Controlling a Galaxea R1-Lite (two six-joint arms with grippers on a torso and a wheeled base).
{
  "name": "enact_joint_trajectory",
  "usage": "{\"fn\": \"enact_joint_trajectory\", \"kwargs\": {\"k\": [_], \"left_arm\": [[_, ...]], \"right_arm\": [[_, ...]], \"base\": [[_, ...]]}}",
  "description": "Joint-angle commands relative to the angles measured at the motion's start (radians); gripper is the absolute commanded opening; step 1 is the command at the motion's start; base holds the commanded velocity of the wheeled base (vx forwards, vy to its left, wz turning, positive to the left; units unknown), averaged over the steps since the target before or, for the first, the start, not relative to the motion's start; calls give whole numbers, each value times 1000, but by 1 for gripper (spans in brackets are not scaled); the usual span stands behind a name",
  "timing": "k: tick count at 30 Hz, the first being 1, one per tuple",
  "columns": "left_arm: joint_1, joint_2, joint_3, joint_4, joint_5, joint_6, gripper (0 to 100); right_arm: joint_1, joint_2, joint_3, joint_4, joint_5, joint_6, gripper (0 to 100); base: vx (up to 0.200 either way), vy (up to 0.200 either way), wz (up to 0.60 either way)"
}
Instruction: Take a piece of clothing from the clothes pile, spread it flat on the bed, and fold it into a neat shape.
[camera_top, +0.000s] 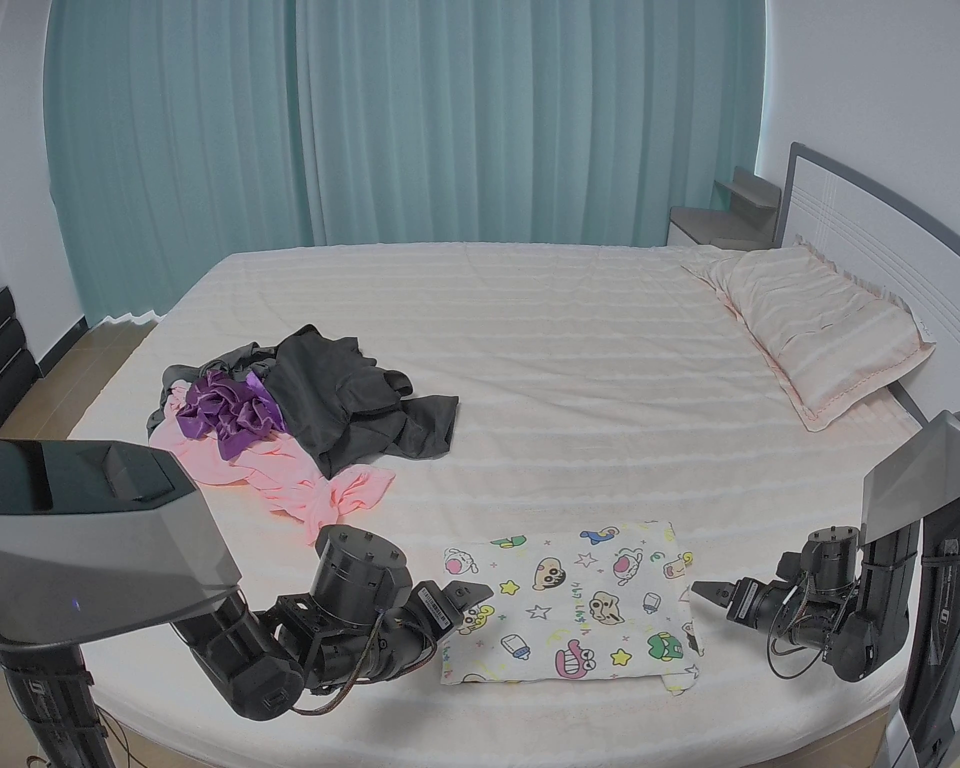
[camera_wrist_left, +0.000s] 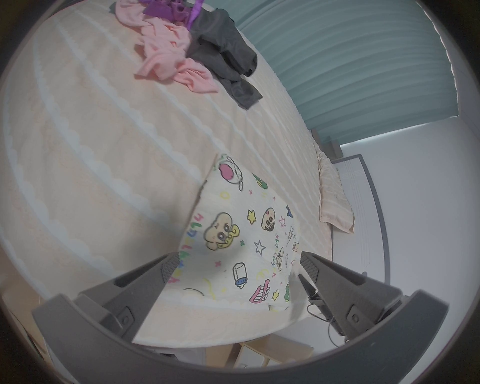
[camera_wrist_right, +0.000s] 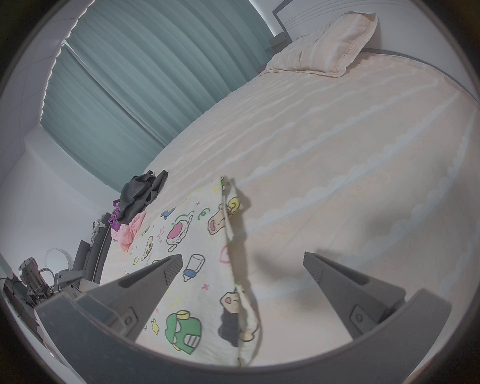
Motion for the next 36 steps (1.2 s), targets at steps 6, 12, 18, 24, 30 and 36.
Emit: {"fn": "enact_joint_trajectory", "kwargs": {"k": [6,12,18,24,30,36], "left_arm": [[42,70,-5,4,19,177,100],[69,116,-19,-3,58,244,100],[69,176,-56,-19,118,301,100],[60,220,-133,-13,123,356,100],[50,248,-167,-14,163,362,100],[37,260,-203,-10,164,361,100]], "right_arm": [[52,76,-76,-13,3,4,100],[104,104,-133,-4,4,3,100],[139,133,-172,-2,4,1,100],[179,179,-240,19,-2,-3,100],[208,208,-277,28,-3,-8,100],[225,222,-294,27,0,-8,100]], "base": [[0,0,0],[0,0,0],[0,0,0],[0,0,0],[0,0,0],[0,0,0]]}}
